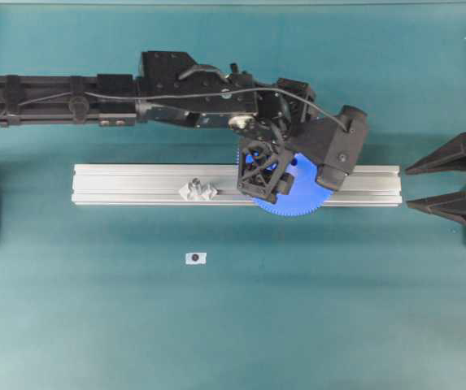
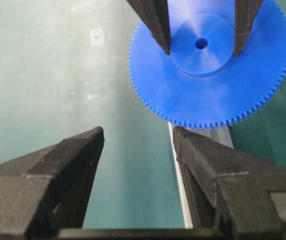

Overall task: Insert the large gear onto the shaft.
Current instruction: 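Align the gear's center hole above the right metal shaft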

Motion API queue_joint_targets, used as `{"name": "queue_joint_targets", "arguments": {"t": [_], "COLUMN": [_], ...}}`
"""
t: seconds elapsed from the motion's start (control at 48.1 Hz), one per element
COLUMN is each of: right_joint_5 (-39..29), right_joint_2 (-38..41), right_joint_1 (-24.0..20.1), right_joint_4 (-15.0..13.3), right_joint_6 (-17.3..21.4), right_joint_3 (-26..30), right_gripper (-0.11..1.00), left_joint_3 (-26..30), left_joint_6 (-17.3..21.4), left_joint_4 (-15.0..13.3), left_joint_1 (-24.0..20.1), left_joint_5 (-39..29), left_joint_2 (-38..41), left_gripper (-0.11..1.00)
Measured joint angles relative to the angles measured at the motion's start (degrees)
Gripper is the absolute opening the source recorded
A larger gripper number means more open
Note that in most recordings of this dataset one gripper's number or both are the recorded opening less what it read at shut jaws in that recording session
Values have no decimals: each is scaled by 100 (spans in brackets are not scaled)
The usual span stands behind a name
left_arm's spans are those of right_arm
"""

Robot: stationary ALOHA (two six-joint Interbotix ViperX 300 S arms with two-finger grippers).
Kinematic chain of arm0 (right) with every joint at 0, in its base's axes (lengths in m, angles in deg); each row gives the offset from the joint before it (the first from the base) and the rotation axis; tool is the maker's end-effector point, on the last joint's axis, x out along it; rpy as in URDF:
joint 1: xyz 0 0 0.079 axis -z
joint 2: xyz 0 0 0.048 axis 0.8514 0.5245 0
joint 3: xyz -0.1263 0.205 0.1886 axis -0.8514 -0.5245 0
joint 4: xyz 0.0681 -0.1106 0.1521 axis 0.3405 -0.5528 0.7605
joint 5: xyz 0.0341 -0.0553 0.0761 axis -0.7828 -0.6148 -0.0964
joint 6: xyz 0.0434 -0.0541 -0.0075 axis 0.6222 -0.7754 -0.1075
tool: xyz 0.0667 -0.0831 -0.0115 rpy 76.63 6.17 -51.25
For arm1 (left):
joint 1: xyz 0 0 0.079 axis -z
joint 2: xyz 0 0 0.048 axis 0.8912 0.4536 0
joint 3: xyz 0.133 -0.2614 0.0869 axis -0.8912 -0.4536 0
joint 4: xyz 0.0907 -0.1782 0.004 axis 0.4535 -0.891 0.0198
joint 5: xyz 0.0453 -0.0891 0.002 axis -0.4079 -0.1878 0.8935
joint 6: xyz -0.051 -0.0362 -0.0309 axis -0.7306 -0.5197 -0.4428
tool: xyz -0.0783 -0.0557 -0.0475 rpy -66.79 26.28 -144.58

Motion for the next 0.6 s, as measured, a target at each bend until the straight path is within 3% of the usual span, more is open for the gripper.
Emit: {"name": "queue_joint_targets", "arguments": {"t": [0.603], "right_joint_5": [0], "right_joint_2": [0], "right_joint_1": [9], "right_joint_4": [0], "right_joint_6": [0], "right_joint_3": [9], "right_gripper": [65], "left_joint_3": [-114], "left_joint_6": [-290], "left_joint_4": [0], "left_joint_1": [-26], "left_joint_5": [44], "left_joint_2": [-79], "left_gripper": [79]}}
